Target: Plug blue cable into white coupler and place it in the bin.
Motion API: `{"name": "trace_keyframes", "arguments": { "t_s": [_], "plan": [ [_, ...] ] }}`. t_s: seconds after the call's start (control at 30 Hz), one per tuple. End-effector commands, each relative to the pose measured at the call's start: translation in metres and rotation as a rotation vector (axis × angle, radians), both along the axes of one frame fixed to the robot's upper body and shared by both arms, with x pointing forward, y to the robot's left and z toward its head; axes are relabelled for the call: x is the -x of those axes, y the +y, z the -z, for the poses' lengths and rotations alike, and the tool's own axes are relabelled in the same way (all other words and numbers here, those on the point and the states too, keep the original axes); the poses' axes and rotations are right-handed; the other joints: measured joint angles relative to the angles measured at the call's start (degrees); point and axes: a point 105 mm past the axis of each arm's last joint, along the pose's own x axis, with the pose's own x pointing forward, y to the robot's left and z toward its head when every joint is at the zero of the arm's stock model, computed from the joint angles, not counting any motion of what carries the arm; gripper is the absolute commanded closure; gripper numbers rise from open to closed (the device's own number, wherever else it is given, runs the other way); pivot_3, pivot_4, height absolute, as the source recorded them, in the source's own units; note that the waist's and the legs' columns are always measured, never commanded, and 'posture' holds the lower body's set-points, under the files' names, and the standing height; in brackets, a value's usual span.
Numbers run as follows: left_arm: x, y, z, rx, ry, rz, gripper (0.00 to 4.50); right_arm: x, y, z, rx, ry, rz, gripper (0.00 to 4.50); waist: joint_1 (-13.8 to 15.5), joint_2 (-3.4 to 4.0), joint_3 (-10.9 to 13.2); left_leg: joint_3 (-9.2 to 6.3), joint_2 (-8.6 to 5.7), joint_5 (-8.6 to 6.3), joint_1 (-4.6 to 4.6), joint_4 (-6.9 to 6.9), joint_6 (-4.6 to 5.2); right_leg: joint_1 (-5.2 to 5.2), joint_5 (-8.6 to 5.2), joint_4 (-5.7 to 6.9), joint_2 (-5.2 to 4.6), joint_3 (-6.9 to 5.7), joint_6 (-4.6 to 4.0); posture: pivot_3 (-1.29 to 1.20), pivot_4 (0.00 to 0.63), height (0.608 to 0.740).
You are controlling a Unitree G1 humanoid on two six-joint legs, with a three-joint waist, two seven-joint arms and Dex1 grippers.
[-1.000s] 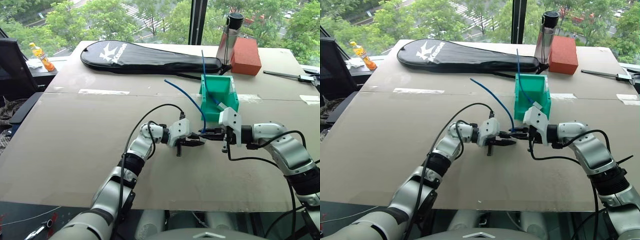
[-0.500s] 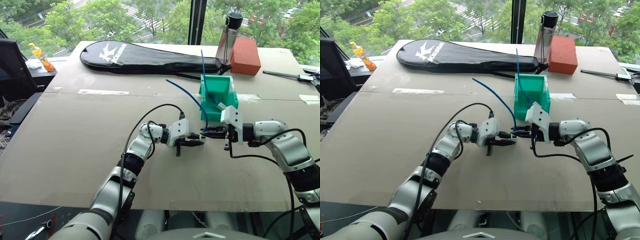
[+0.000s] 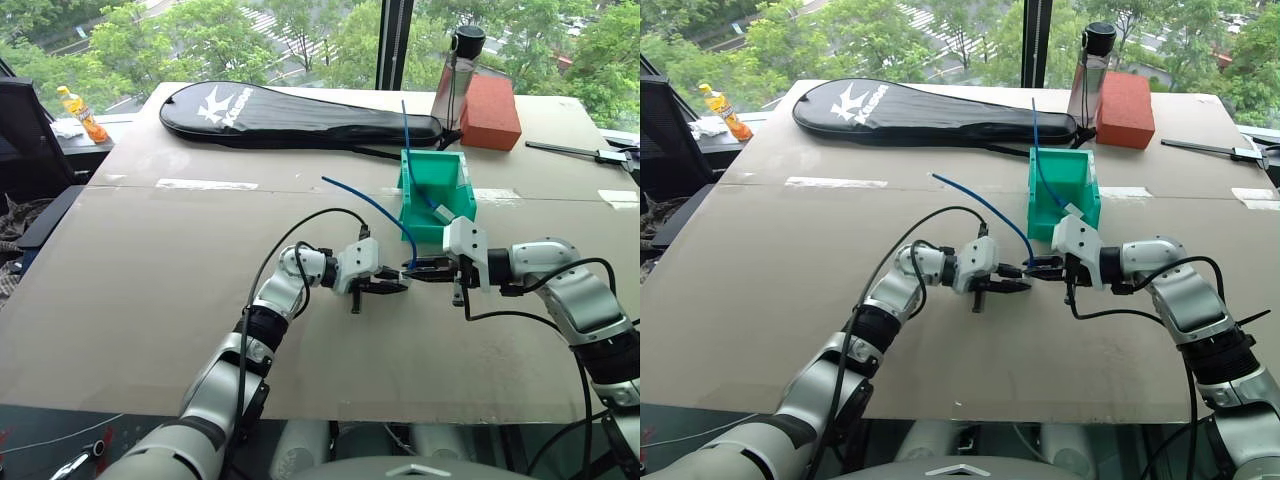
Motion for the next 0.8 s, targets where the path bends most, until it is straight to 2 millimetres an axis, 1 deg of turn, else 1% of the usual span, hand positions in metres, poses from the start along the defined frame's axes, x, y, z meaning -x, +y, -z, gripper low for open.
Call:
{"name": "trace_keyframes", "arguments": {
  "t_s": [0.03, 0.17, 0.3, 0.4, 0.5, 0.53, 0.57, 0.63, 0.67, 0.77, 0.8],
  "plan": [
    [0.000, 0.001, -0.009, 0.020, -0.041, 0.013, 4.20, -0.002, -0.002, 0.022, 0.059, 0.061, -0.005, 4.50, -0.11, 0.01, -0.01, 0.01, 0.00, 0.00, 0.02, 0.00, 0.00, 0.01, 0.00, 0.00, 0.00, 0.01, 0.00, 0.00, 0.150, 0.740],
    [0.000, 0.001, -0.009, 0.020, -0.044, 0.016, 4.20, -0.006, -0.002, 0.027, 0.068, 0.085, -0.020, 4.50, -0.56, 0.02, -0.02, 0.00, 0.03, 0.00, 0.12, 0.00, 0.00, 0.05, 0.01, 0.05, 0.06, 0.02, -0.01, 0.00, 0.150, 0.740],
    [0.000, 0.002, -0.010, 0.022, -0.045, 0.014, 4.20, -0.001, 0.004, 0.021, 0.010, 0.155, -0.073, 4.50, -0.64, 0.05, -0.05, -0.02, 0.04, 0.00, 0.14, 0.01, 0.00, 0.08, 0.01, 0.06, 0.08, 0.02, -0.02, 0.00, 0.150, 0.740],
    [0.000, 0.002, -0.010, 0.021, -0.047, 0.013, 4.20, -0.001, 0.003, 0.022, 0.030, 0.165, -0.094, 4.50, -0.64, 0.05, -0.05, -0.01, 0.04, 0.00, 0.12, 0.01, 0.00, 0.08, 0.01, 0.04, 0.06, 0.03, -0.02, 0.00, 0.150, 0.740],
    [-0.001, 0.003, -0.010, 0.022, -0.049, 0.011, 4.20, -0.006, 0.000, 0.031, 0.078, 0.157, -0.085, 4.50, -0.66, 0.06, -0.05, -0.01, 0.04, 0.00, 0.12, 0.01, 0.00, 0.08, 0.01, 0.03, 0.06, 0.02, -0.02, 0.00, 0.150, 0.740],
    [-0.001, 0.003, -0.010, 0.022, -0.049, 0.008, 4.20, -0.007, -0.002, 0.038, 0.092, 0.165, -0.078, 4.50, -0.67, 0.06, -0.05, -0.01, 0.04, 0.00, 0.12, 0.01, 0.00, 0.08, 0.01, 0.03, 0.06, 0.02, -0.02, 0.00, 0.150, 0.740],
    [-0.001, 0.003, -0.011, 0.025, -0.048, 0.004, 4.20, -0.005, -0.004, 0.047, 0.116, 0.176, -0.073, 4.50, -0.69, 0.06, -0.05, -0.01, 0.04, 0.00, 0.12, 0.01, 0.00, 0.08, 0.01, 0.04, 0.06, 0.02, -0.02, 0.00, 0.150, 0.740],
    [-0.002, 0.002, -0.011, 0.029, -0.045, -0.002, 4.20, -0.002, -0.007, 0.059, 0.147, 0.191, -0.075, 4.50, -0.78, 0.06, -0.08, -0.01, 0.04, 0.00, 0.13, 0.01, 0.00, 0.08, 0.01, 0.04, 0.06, 0.03, -0.02, 0.00, 0.150, 0.740],
    [-0.002, 0.002, -0.011, 0.031, -0.045, -0.004, 4.20, 0.000, -0.007, 0.062, 0.154, 0.193, -0.080, 4.50, -0.81, 0.05, -0.09, -0.01, 0.04, 0.00, 0.14, 0.01, 0.00, 0.10, 0.01, 0.04, 0.06, 0.03, -0.02, 0.00, 0.150, 0.740],
    [-0.003, 0.002, -0.010, 0.029, -0.043, -0.007, 4.20, 0.006, -0.007, 0.079, 0.206, 0.195, -0.081, 4.50, -0.86, 0.03, -0.20, -0.01, 0.04, 0.00, 0.19, 0.02, 0.00, 0.14, 0.01, 0.05, 0.06, 0.03, -0.02, 0.00, 0.150, 0.740],
    [-0.002, 0.002, -0.010, 0.029, -0.043, -0.007, 4.20, 0.005, -0.006, 0.081, 0.205, 0.171, -0.067, 4.50, -0.89, -0.01, -0.28, -0.01, 0.04, 0.00, 0.22, 0.02, 0.00, 0.16, 0.01, 0.05, 0.06, 0.04, -0.02, 0.00, 0.150, 0.740]
  ]
}}
